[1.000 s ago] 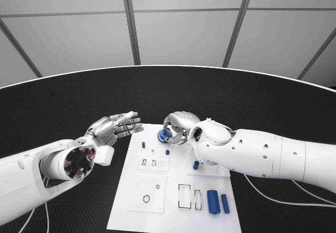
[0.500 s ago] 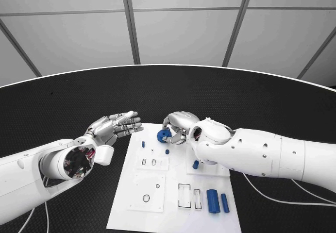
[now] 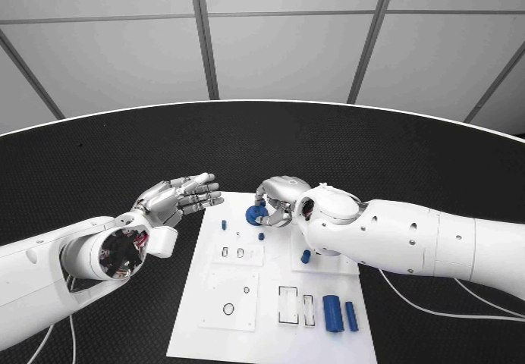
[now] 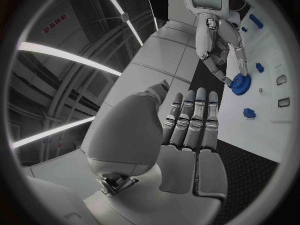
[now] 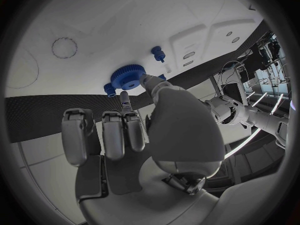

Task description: Assemble the parts on the task board

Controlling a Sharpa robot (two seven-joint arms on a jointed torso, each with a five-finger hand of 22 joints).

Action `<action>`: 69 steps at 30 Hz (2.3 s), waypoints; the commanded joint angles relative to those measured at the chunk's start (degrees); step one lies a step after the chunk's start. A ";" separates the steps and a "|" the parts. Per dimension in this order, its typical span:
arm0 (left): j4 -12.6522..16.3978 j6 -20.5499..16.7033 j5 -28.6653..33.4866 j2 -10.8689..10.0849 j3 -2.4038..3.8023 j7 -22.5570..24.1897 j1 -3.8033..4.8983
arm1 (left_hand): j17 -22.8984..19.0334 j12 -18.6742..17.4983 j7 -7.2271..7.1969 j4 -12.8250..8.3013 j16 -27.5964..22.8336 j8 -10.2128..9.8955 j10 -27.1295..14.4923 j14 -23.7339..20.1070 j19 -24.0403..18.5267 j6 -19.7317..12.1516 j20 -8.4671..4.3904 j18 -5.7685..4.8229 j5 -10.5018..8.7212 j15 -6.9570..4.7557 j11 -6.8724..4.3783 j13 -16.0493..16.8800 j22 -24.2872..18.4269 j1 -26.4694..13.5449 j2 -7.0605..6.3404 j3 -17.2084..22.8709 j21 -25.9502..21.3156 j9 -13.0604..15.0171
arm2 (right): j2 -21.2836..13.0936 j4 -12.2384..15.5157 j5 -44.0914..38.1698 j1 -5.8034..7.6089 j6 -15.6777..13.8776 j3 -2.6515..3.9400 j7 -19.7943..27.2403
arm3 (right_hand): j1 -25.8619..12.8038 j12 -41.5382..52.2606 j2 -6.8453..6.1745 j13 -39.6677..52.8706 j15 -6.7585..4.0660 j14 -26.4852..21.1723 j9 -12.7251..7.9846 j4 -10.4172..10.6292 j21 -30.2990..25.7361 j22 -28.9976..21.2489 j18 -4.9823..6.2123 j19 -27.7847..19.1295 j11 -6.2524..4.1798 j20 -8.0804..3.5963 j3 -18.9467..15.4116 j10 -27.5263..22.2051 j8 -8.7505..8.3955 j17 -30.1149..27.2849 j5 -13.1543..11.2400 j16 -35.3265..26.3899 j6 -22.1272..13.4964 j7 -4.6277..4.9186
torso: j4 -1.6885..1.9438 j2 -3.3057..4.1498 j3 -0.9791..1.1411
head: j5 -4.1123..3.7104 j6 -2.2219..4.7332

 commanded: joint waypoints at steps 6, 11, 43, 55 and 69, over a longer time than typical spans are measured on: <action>-0.07 0.11 0.00 -0.02 0.00 -0.03 0.00 | 0.05 -0.32 2.65 0.11 -0.27 -0.17 0.40 -0.36 0.44 -0.17 0.02 0.58 0.00 0.18 0.09 0.00 -0.05 0.43 -0.17 0.37 -0.20 -0.08 | -1.93 1.92 0.87 0.00 -4.82 -0.01 1.37 | -1.18 0.30 0.14 15.05 0.31 5.73 0.00 0.43 0.06 12.90 -0.69 5.11 0.41 0.37 -0.82 6.11 -0.55 13.56 0.14 0.10 0.12 0.03 | 0.00 -0.05 0.12 | -0.17 0.22; -0.42 0.17 0.00 -0.05 0.00 -0.06 0.00 | 0.06 -0.39 2.66 0.06 -0.29 -0.20 0.42 -0.37 0.45 -0.17 0.02 0.58 0.01 0.18 0.11 0.00 -0.08 0.39 -0.22 0.47 -0.21 -0.09 | -6.21 5.98 4.83 0.00 -11.31 -0.01 5.09 | -1.21 0.30 0.39 15.05 0.29 5.66 0.04 0.46 -0.07 12.57 -0.62 4.97 0.40 0.37 -0.88 6.11 -0.61 13.24 0.59 0.01 0.33 0.01 | -0.30 -0.32 0.29 | -0.10 0.20; -2.44 1.83 -0.01 0.80 -0.04 -0.70 -0.12 | 0.07 -0.51 2.62 -0.14 -0.32 -0.26 0.44 -0.39 0.50 -0.18 0.02 0.60 0.01 0.18 0.09 -0.01 -0.12 0.53 -0.19 0.76 -0.22 -0.12 | -29.17 9.73 23.35 -3.51 -15.77 -0.77 18.29 | 1.44 -0.29 -0.32 14.49 -0.16 5.53 -0.14 -2.86 -0.03 12.76 -0.66 5.04 0.19 -0.07 -0.30 5.63 -2.92 12.65 0.13 -0.17 0.17 -0.19 | -1.90 -1.60 1.89 | -2.33 0.73; -2.40 1.78 -0.01 0.63 -0.04 -0.71 -0.12 | 0.07 -0.51 2.62 -0.14 -0.32 -0.26 0.44 -0.39 0.50 -0.18 0.02 0.60 0.01 0.18 0.09 -0.01 -0.12 0.53 -0.19 0.76 -0.22 -0.12 | -28.13 10.04 21.42 -6.17 -16.58 -0.82 12.76 | 1.78 -0.69 1.56 14.12 0.36 5.47 0.63 1.19 -0.39 12.05 -0.50 4.74 0.47 0.46 -13.68 5.29 -3.84 12.36 -3.72 -0.25 0.82 0.07 | -1.85 -1.54 1.91 | -2.22 0.38; -2.29 1.75 -0.01 0.46 -0.04 -0.74 -0.12 | 0.07 -0.51 2.62 -0.14 -0.32 -0.26 0.44 -0.39 0.50 -0.18 0.02 0.60 0.01 0.18 0.09 -0.01 -0.12 0.53 -0.19 0.76 -0.22 -0.12 | -26.77 10.24 19.54 -7.64 -18.16 -0.81 9.56 | 3.29 -0.60 2.79 14.21 0.15 5.47 1.30 4.25 -0.43 12.06 -0.49 4.75 0.18 0.27 -18.54 5.37 -3.33 12.38 -4.24 -0.24 2.00 -0.28 | -1.99 -1.57 1.83 | -1.95 -0.09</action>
